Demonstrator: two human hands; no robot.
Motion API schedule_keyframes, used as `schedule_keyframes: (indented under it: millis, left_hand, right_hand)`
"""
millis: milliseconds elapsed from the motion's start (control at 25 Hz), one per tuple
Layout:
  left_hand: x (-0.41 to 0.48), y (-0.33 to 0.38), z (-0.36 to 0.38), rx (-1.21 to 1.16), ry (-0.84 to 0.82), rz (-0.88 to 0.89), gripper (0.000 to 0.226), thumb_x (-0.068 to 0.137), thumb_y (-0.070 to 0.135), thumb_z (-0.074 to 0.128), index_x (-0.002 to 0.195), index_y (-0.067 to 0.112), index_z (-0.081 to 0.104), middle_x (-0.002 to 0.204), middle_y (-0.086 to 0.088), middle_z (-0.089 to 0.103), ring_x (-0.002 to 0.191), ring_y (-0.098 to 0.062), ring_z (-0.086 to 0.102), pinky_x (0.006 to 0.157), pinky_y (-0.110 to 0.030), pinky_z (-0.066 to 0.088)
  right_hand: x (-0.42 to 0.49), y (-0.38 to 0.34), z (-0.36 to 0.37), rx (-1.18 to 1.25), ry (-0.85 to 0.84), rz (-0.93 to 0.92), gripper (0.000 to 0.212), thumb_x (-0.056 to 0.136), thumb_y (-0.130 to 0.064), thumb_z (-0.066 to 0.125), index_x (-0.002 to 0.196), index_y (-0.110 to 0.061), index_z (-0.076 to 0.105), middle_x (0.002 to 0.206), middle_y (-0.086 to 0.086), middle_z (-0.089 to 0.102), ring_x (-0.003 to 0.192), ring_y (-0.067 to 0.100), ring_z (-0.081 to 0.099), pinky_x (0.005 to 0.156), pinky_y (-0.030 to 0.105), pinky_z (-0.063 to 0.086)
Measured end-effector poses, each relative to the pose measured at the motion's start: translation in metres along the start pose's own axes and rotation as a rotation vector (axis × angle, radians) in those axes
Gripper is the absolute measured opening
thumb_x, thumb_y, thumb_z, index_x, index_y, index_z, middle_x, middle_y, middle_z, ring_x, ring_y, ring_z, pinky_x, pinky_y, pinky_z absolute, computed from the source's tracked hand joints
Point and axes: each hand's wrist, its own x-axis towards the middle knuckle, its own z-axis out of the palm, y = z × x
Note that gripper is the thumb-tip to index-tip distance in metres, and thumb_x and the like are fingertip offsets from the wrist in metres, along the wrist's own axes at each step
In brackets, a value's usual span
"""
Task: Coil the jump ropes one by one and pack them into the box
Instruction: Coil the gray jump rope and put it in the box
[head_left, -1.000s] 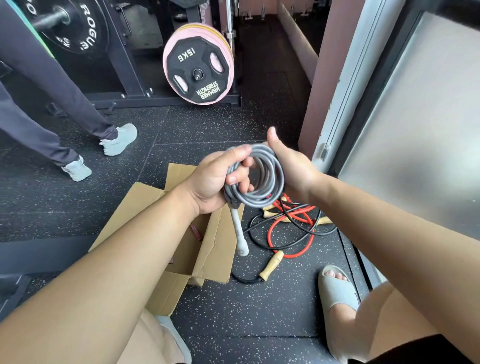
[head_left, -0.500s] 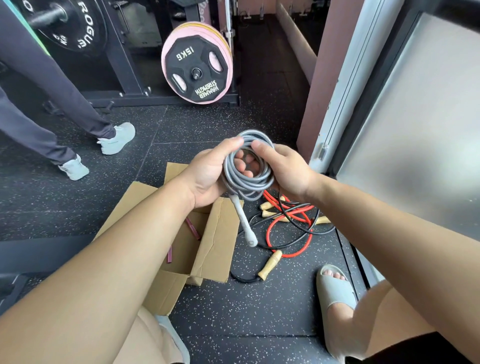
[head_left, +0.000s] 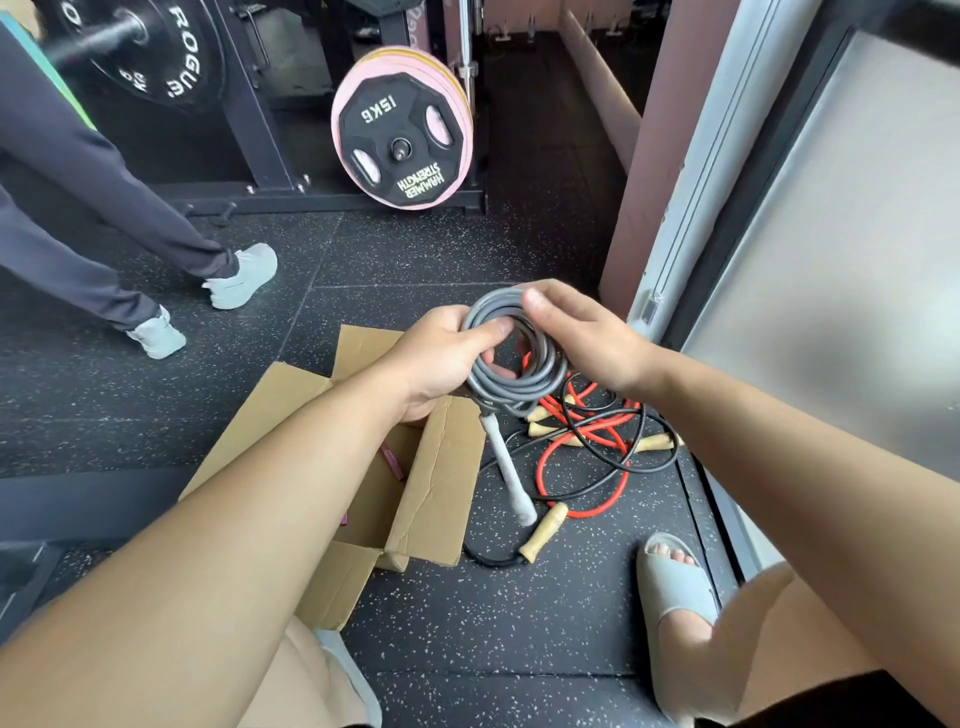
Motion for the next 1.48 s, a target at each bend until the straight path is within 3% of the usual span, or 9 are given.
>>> schedule_keyframes:
  millis: [80,200,440,560,800,1000,1080,1240,1480]
  left_hand:
    - [0.002,0.001,-0.001,0.033,0.106,0.049,0.017,0.101,0.021,0.055,0.095,0.006,0.053,0.066,0.0,0.05,0.059,-0.019,0.071,0.059,-0.031,0.052]
    - [0.008,0.002,-0.009,0.036,0.249,0.102,0.02,0.102,0.024,0.054,0.084,0.015,0.05,0.068,0.0,0.05,0.064,-0.018,0.073,0.061,-0.03,0.055]
    - [0.013,-0.003,-0.012,0.026,0.406,0.118,0.024,0.101,0.027,0.054,0.08,0.016,0.049,0.07,-0.002,0.055,0.066,-0.02,0.075,0.06,-0.032,0.056]
    - [0.016,-0.003,-0.01,-0.164,0.404,0.103,0.03,0.101,0.026,0.056,0.075,0.013,0.048,0.072,-0.007,0.056,0.067,-0.024,0.074,0.067,-0.045,0.058]
    - [0.008,0.006,0.0,-0.4,0.291,-0.018,0.031,0.1,0.022,0.058,0.073,0.012,0.048,0.064,-0.002,0.051,0.051,-0.014,0.059,0.055,-0.034,0.059]
    - [0.002,0.0,0.01,-0.302,0.119,-0.115,0.021,0.098,0.019,0.06,0.081,0.01,0.053,0.067,-0.004,0.05,0.054,-0.018,0.054,0.069,-0.044,0.057]
    - [0.001,-0.003,0.012,-0.275,0.104,-0.113,0.021,0.098,0.021,0.06,0.081,0.01,0.055,0.065,-0.003,0.054,0.058,-0.02,0.055,0.077,-0.05,0.056]
    - [0.0,-0.005,0.009,-0.154,0.102,-0.061,0.018,0.099,0.026,0.059,0.086,0.015,0.062,0.062,0.001,0.067,0.074,-0.029,0.064,0.088,-0.058,0.055]
    - [0.002,-0.004,0.007,-0.131,0.115,-0.081,0.019,0.098,0.024,0.061,0.086,0.012,0.068,0.091,-0.021,0.073,0.089,-0.041,0.071,0.077,-0.053,0.06]
  right_hand:
    - [0.001,0.004,-0.002,0.085,0.007,0.172,0.067,0.093,-0.075,0.024,0.119,-0.03,0.065,0.111,0.01,0.073,0.094,0.027,0.071,0.085,0.049,0.058]
    - [0.005,0.015,-0.002,0.183,0.027,0.327,0.084,0.085,-0.085,0.017,0.111,-0.022,0.065,0.099,0.01,0.07,0.076,0.023,0.066,0.077,0.044,0.052]
    - [-0.006,0.026,0.011,-0.056,-0.108,0.595,0.071,0.092,-0.078,0.024,0.126,-0.021,0.051,0.095,0.012,0.072,0.07,0.029,0.068,0.073,0.038,0.054]
    - [-0.012,0.033,0.024,0.001,-0.266,0.721,0.057,0.097,-0.068,0.038,0.13,-0.022,0.041,0.109,0.024,0.071,0.08,0.036,0.07,0.075,0.042,0.057]
    - [-0.005,0.035,0.029,0.277,-0.047,0.645,0.036,0.096,-0.048,0.059,0.112,-0.016,0.059,0.117,0.017,0.063,0.092,0.036,0.068,0.085,0.047,0.055]
    - [0.005,0.037,0.026,0.438,0.173,0.49,0.036,0.092,-0.008,0.068,0.125,-0.003,0.056,0.095,0.013,0.067,0.075,0.022,0.064,0.066,0.03,0.058]
    - [0.005,0.031,0.024,0.466,0.138,0.467,0.027,0.093,-0.008,0.067,0.12,-0.012,0.064,0.095,0.01,0.069,0.072,0.017,0.065,0.058,0.024,0.056]
    - [0.002,0.03,0.02,0.529,0.044,0.421,0.03,0.095,-0.015,0.067,0.125,-0.016,0.068,0.116,0.015,0.07,0.093,0.022,0.063,0.068,0.027,0.051]
    - [-0.003,0.027,0.017,0.501,-0.012,0.41,0.018,0.099,-0.029,0.056,0.093,-0.025,0.073,0.079,-0.004,0.064,0.069,0.008,0.058,0.066,0.025,0.044]
